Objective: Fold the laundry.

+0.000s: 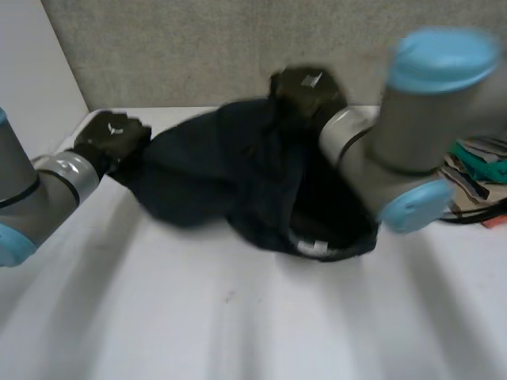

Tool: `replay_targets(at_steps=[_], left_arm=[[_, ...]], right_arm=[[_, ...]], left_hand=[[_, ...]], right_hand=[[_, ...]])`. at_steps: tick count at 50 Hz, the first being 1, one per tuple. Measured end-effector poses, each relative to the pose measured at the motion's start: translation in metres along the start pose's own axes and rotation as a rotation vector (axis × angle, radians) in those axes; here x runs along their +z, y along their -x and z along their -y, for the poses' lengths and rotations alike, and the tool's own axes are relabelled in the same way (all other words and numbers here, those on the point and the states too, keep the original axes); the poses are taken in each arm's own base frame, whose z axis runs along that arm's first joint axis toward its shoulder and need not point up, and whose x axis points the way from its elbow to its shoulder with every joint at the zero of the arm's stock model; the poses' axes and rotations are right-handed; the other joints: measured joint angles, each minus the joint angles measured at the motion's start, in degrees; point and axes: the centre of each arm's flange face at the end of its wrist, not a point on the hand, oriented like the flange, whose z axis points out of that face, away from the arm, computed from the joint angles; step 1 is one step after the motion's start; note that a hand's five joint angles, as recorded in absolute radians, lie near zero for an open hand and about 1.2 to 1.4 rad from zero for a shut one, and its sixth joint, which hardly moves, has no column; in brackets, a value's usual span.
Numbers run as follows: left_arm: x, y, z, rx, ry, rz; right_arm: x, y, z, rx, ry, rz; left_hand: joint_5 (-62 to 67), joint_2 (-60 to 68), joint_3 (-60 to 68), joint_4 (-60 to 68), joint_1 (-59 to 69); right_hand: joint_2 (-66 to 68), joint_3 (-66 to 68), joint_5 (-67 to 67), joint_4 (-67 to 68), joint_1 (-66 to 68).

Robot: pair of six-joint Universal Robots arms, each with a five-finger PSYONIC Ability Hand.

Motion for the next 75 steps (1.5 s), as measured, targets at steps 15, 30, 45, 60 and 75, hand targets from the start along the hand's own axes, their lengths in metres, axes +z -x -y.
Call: replay_targets(at_steps=[15,30,45,60,75], left_arm=[[-0.085,0.004,0.126,-0.124,-0.349,0.062],[-0.036,-0.072,0.07,-0.19,-0.112,-0.164],[0.031,0.004,0.172,-0.014,-0.716,0.388],[0.026,-0.067,0.078,-0.041,-0.396,0.173],[-0.011,-0.131,0.011,-0.034,-0.12,-0.034]], right_arm=[[-0.106,-0.053,0.104,-0.349,0.001,-0.155],[-0.095,-0.042,0.023,-0.337,0.337,0.046],[0.015,-0.096,0.066,-0.488,-0.461,-0.457],[0.02,-0.061,-0.048,-0.45,-0.083,-0.198],[-0.025,-0.044,-0.13,-0.388,0.34,-0.083]], left_hand=[[0.5,0.0,0.0,0.0,0.0],[0.8,0.2,0.3,0.0,0.0],[0.8,0.2,0.3,0.1,0.0],[0.8,0.2,0.3,0.3,0.0],[0.8,0.2,0.3,0.3,0.0]], right_hand=[[0.0,0.6,0.5,0.0,1.4],[0.0,0.6,0.5,0.3,1.4],[0.0,0.6,0.5,0.3,1.4],[0.0,0.9,1.1,0.4,1.4],[-23.8,-23.8,-22.4,-25.4,-17.8]])
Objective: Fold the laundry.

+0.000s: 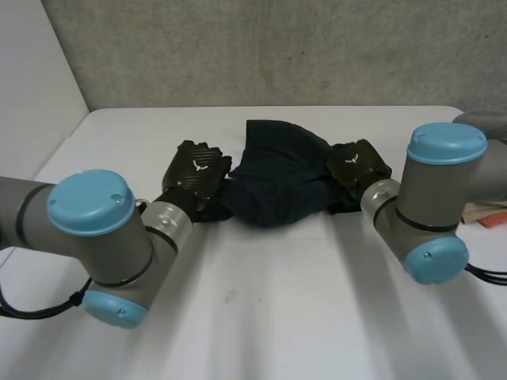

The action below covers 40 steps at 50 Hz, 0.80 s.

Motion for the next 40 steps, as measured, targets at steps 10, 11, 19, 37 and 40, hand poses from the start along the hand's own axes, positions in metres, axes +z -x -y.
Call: replay_targets(at_steps=[10,11,19,37,40], left_arm=[[-0.023,0.01,0.022,-0.002,-0.035,0.011],[-0.024,0.01,0.023,-0.003,-0.034,0.011],[-0.033,0.008,0.022,-0.012,-0.012,-0.005],[-0.044,0.041,0.075,-0.006,-0.139,0.084],[-0.055,0.06,0.106,-0.005,-0.212,0.138]], right_arm=[[-0.029,-0.006,0.002,0.17,0.09,0.036],[-0.03,-0.006,0.002,0.174,0.091,0.037],[-0.031,-0.004,-0.002,0.204,0.083,0.041],[-0.049,-0.034,0.044,0.063,-0.089,-0.076],[-0.083,-0.06,0.089,-0.006,-0.178,-0.141]], left_hand=[[0.0,0.0,0.0,0.0,0.0],[0.0,0.0,0.0,0.0,0.0],[0.0,0.0,0.0,0.0,0.0],[0.0,0.0,0.0,0.0,0.0],[0.0,0.0,0.0,0.0,0.0]], right_hand=[[-9.3,-9.6,-10.3,-9.7,-9.4],[-9.3,-9.6,-10.3,-9.7,-9.4],[-2.1,-1.7,-0.8,-1.6,-1.1],[24.3,24.9,23.9,25.6,20.1],[24.3,24.9,23.9,25.6,20.1]])
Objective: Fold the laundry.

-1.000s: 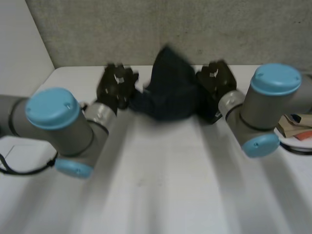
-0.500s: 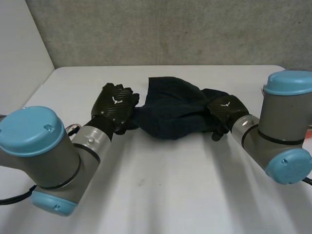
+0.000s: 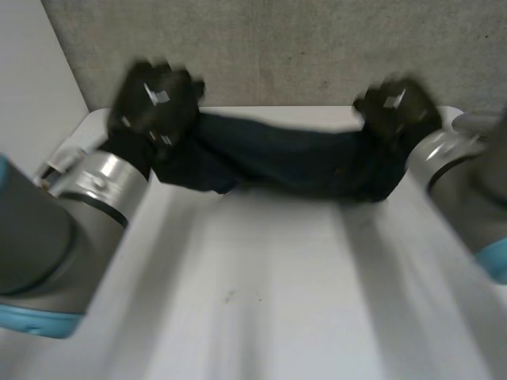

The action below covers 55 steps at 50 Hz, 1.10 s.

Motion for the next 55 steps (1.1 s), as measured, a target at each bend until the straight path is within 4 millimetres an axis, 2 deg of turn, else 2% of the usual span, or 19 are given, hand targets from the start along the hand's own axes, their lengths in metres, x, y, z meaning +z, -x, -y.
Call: replay_targets(at_steps=[1,2,6,9,13,17,20,22,24,29,31,33,37,40,42,44,49,53,55], left_arm=[[0.0,0.003,0.005,0.0,-0.01,0.008],[-0.002,0.013,0.022,0.0,-0.049,0.041],[-0.008,0.034,0.057,-0.001,-0.116,0.107],[-0.011,0.044,0.072,-0.003,-0.133,0.134],[-0.01,0.044,0.07,-0.001,-0.09,0.123],[0.0,0.03,0.041,0.003,0.023,0.067],[0.012,0.01,0.002,0.008,0.145,0.003],[0.018,0.002,-0.014,0.01,0.187,-0.019],[0.03,-0.01,-0.041,0.017,0.248,-0.051],[0.06,-0.018,-0.069,0.049,0.261,-0.049],[0.081,-0.011,-0.068,0.074,0.2,-0.009],[0.1,-0.001,-0.058,0.096,0.108,0.05],[0.134,0.032,-0.014,0.136,-0.178,0.233],[0.144,0.06,0.027,0.154,-0.405,0.379],[0.144,0.071,0.044,0.159,-0.492,0.434],[0.142,0.076,0.052,0.161,-0.533,0.461],[0.137,0.069,0.039,0.156,-0.487,0.433],[0.13,0.054,0.011,0.146,-0.39,0.375],[0.124,0.044,-0.008,0.137,-0.326,0.335]], right_arm=[[-0.002,-0.003,0.005,-0.006,-0.008,-0.006],[-0.016,-0.018,0.03,-0.035,-0.051,-0.035],[-0.043,-0.042,0.067,-0.074,-0.092,-0.074],[-0.055,-0.053,0.077,-0.085,-0.067,-0.073],[-0.056,-0.055,0.072,-0.095,-0.001,-0.042],[-0.043,-0.046,0.051,-0.11,0.085,0.008],[-0.024,-0.032,0.025,-0.125,0.161,0.064],[-0.017,-0.026,0.016,-0.131,0.183,0.082],[0.001,-0.014,-0.003,-0.14,0.213,0.11],[0.036,0.0,-0.021,-0.159,0.184,0.085],[0.054,0.0,-0.019,-0.169,0.12,0.028],[0.068,-0.004,-0.011,-0.177,0.037,-0.043],[0.094,-0.027,0.026,-0.188,-0.236,-0.273],[0.098,-0.048,0.062,-0.187,-0.452,-0.445],[0.096,-0.055,0.075,-0.185,-0.53,-0.503],[0.094,-0.058,0.081,-0.184,-0.569,-0.528],[0.092,-0.05,0.073,-0.179,-0.543,-0.495],[0.093,-0.037,0.056,-0.176,-0.48,-0.438],[0.095,-0.025,0.038,-0.176,-0.424,-0.391]], left_hand=[[0.0,0.0,0.0,0.0,0.0],[0.0,0.0,0.0,0.0,0.0],[0.0,0.0,0.0,0.0,0.0],[0.0,0.0,0.0,0.0,0.0],[0.0,0.0,0.0,0.0,0.0],[0.0,0.0,0.0,0.0,0.0],[0.0,0.0,0.0,0.0,0.0],[0.0,0.0,0.0,0.0,0.0],[0.0,0.0,0.0,0.0,0.0],[0.0,0.0,0.0,0.0,0.0],[0.0,0.0,0.0,0.0,0.0],[0.0,0.0,0.0,0.0,0.0],[0.0,0.0,0.0,0.0,0.0],[0.0,0.0,0.0,0.0,0.0],[0.0,0.0,0.0,0.0,0.0],[0.0,0.0,0.0,0.0,0.0],[0.0,0.0,0.0,0.0,0.0],[0.2,0.1,0.0,0.0,0.0],[0.3,0.1,0.0,0.0,0.0]], right_hand=[[0.0,0.0,0.0,0.0,0.0],[0.0,0.0,0.0,0.0,0.0],[0.0,0.0,0.0,0.0,0.0],[0.0,0.0,0.0,0.0,0.0],[0.0,0.0,0.0,0.0,0.0],[0.0,0.0,0.0,0.0,0.0],[0.0,0.0,0.0,0.0,0.0],[0.0,0.0,0.0,0.0,0.0],[0.0,0.0,0.0,0.0,0.0],[0.0,0.0,0.1,0.0,0.0],[0.0,0.0,0.1,0.0,0.0],[0.0,0.1,0.1,0.0,0.0],[0.0,0.3,0.1,0.0,0.0],[0.0,0.3,0.1,0.0,0.0],[0.0,0.3,0.8,0.0,0.0],[0.0,0.3,1.2,0.1,0.0],[0.0,0.3,1.4,0.1,0.0],[0.0,0.3,1.5,0.1,0.0],[0.0,0.3,1.8,0.1,0.0]])
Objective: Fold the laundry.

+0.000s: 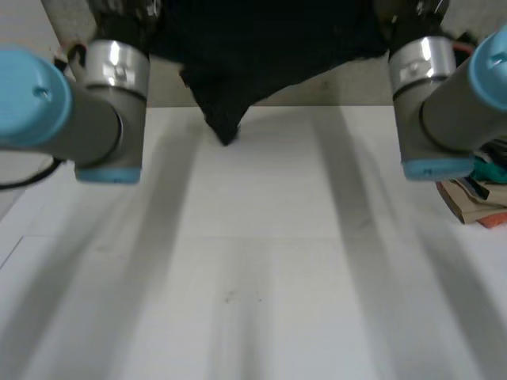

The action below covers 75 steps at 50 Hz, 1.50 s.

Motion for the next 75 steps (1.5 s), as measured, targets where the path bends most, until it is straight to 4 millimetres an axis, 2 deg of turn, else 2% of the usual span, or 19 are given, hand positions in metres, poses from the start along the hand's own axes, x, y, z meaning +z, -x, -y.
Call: replay_targets(at_steps=[6,7,9,11,12,16,20,23,24,29,32,35,39,50,53,56,61,68,75], left_arm=[[-0.053,-0.029,-0.04,-0.017,0.179,-0.132],[-0.058,-0.031,-0.043,-0.018,0.195,-0.145],[-0.084,-0.042,-0.057,-0.02,0.275,-0.206],[-0.105,-0.05,-0.067,-0.021,0.339,-0.255],[-0.122,-0.056,-0.072,-0.022,0.386,-0.293],[-0.156,-0.063,-0.073,-0.023,0.486,-0.38],[-0.177,-0.059,-0.059,-0.024,0.554,-0.441],[-0.194,-0.046,-0.038,-0.024,0.625,-0.497],[-0.194,-0.046,-0.038,-0.024,0.625,-0.497],[-0.226,-0.027,-0.006,-0.01,0.768,-0.615],[-0.254,-0.018,0.014,0.002,0.886,-0.731],[-0.275,-0.011,0.03,0.011,0.975,-0.828],[-0.289,-0.008,0.044,0.018,1.026,-0.901],[-0.282,-0.01,0.048,0.031,0.984,-0.899],[-0.281,-0.008,0.05,0.043,0.978,-0.911],[-0.27,-0.01,0.049,0.048,0.941,-0.888],[-0.222,-0.027,0.024,0.047,0.797,-0.748],[-0.137,-0.061,-0.046,0.07,0.569,-0.504],[-0.089,-0.086,-0.101,0.124,0.393,-0.357]], right_arm=[[-0.043,0.05,-0.052,-0.002,0.196,0.195],[-0.047,0.054,-0.056,-0.002,0.211,0.21],[-0.07,0.073,-0.074,-0.003,0.296,0.295],[-0.085,0.083,-0.084,-0.004,0.351,0.345],[-0.099,0.09,-0.092,-0.005,0.401,0.39],[-0.128,0.096,-0.101,-0.01,0.499,0.474],[-0.15,0.089,-0.095,-0.017,0.562,0.531],[-0.168,0.072,-0.078,-0.024,0.601,0.571],[-0.168,0.072,-0.078,-0.024,0.601,0.571],[-0.196,0.045,-0.047,-0.038,0.667,0.647],[-0.222,0.03,-0.033,-0.081,0.743,0.745],[-0.246,0.019,-0.024,-0.136,0.813,0.847],[-0.265,0.01,-0.018,-0.19,0.87,0.933],[-0.279,0.005,-0.014,-0.216,0.895,0.955],[-0.277,0.001,-0.011,-0.217,0.874,0.936],[-0.268,0.0,-0.008,-0.21,0.837,0.897],[-0.232,0.005,-0.012,-0.18,0.718,0.761],[-0.169,0.034,-0.046,-0.172,0.559,0.542],[-0.122,0.066,-0.08,-0.192,0.424,0.381]], left_hand=[[0.6,0.0,0.0,0.0,0.0],[0.6,0.0,0.0,0.0,0.0],[0.8,0.0,0.0,0.0,0.0],[0.8,0.0,0.0,0.0,0.0],[0.9,0.0,0.0,0.0,0.0],[1.0,0.0,0.0,0.0,0.0],[1.0,0.0,0.0,0.0,0.0],[1.0,0.0,0.0,0.0,0.0],[1.0,0.0,0.0,0.0,0.0],[1.0,0.0,0.0,0.0,0.0],[1.0,0.0,0.0,0.0,0.0],[1.0,0.0,0.0,0.0,0.0],[1.0,0.0,0.0,0.0,0.0],[1.0,0.0,0.0,0.0,0.0],[1.0,0.0,0.0,0.0,0.0],[1.0,0.0,0.0,0.0,0.0],[1.1,0.0,0.0,0.0,0.0],[1.2,0.0,0.0,0.0,0.0],[1.2,0.0,0.0,0.0,0.0]], right_hand=[[0.0,0.0,0.2,0.0,0.0],[0.0,0.0,0.2,0.0,0.0],[0.0,0.0,0.1,0.0,0.0],[0.0,0.0,0.2,0.0,0.0],[0.0,0.0,0.2,0.0,0.0],[0.0,0.0,0.2,0.0,0.0],[0.6,0.0,0.2,0.0,0.0],[0.8,0.0,0.2,0.0,0.0],[0.8,0.0,0.2,0.0,0.0],[0.8,0.0,0.2,0.0,0.0],[0.9,0.0,0.2,0.0,0.0],[1.1,0.0,0.2,0.0,0.0],[1.1,0.0,0.2,0.0,0.0],[1.1,0.0,0.2,0.0,0.0],[1.1,0.0,0.2,0.0,0.0],[1.1,0.0,0.2,0.0,0.4],[1.1,0.0,0.4,0.0,0.5],[1.1,0.0,0.9,0.0,0.5],[1.1,0.0,1.0,0.0,0.5]])
